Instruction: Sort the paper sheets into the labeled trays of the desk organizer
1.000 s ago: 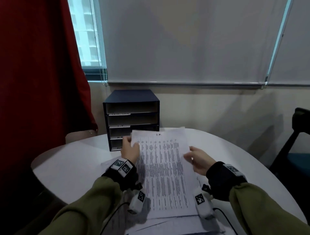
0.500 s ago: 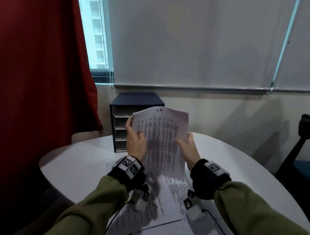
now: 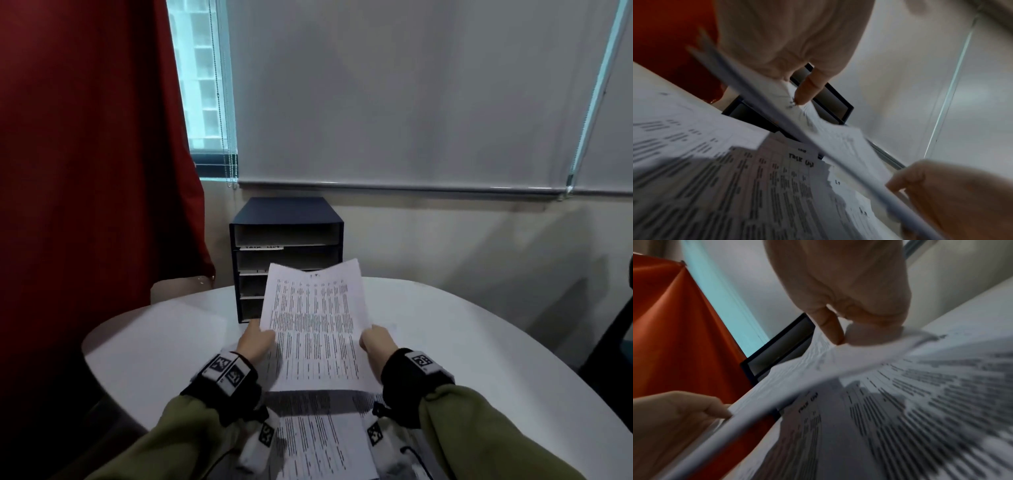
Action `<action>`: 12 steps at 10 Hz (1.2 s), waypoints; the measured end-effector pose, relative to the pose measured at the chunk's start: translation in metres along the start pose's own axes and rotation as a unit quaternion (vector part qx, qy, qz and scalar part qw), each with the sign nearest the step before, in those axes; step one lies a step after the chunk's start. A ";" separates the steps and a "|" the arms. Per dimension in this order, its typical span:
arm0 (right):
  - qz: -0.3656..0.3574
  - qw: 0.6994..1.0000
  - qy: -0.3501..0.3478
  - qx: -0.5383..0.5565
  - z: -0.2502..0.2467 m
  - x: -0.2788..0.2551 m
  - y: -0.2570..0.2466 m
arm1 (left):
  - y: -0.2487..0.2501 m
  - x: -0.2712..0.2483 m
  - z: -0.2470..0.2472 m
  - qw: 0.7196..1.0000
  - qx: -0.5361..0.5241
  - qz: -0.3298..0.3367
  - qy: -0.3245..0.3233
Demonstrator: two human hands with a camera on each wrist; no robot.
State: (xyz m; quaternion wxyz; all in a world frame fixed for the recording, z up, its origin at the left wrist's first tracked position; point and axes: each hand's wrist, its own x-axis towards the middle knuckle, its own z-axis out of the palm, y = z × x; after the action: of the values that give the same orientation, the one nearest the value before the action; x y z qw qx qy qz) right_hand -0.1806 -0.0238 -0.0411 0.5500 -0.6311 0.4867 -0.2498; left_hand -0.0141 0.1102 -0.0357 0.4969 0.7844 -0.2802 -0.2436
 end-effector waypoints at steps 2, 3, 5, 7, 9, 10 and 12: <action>0.009 0.997 -0.067 -0.024 0.016 0.009 -0.017 | -0.008 0.016 -0.027 0.999 -0.021 -0.033 0.031; -0.009 0.997 -0.074 -0.033 0.018 0.017 -0.040 | 0.006 0.033 -0.039 0.998 -0.025 -0.048 0.043; 0.061 0.982 -0.146 -0.103 -0.005 0.020 -0.066 | 0.038 0.071 -0.055 0.996 -0.024 -0.073 0.038; 0.099 0.984 -0.113 0.093 0.003 0.055 -0.076 | 0.045 0.093 -0.049 0.989 -0.100 -0.101 -0.048; 0.097 0.946 -0.134 0.278 0.022 0.080 -0.092 | 0.056 0.119 -0.056 0.977 -0.184 -0.109 -0.014; 0.093 0.917 -0.134 0.363 0.035 0.096 -0.102 | 0.061 0.133 -0.054 0.949 -0.295 -0.103 0.041; 0.050 0.927 -0.106 0.357 0.052 0.104 -0.113 | 0.049 0.162 -0.046 0.937 -0.341 -0.060 0.053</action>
State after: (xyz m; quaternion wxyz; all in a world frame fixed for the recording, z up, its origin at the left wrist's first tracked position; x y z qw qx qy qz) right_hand -0.0556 -0.1017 0.0278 0.7990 -0.3903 0.3356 -0.3109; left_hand 0.1244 0.0119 0.0106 0.7331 0.5949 -0.1064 -0.3119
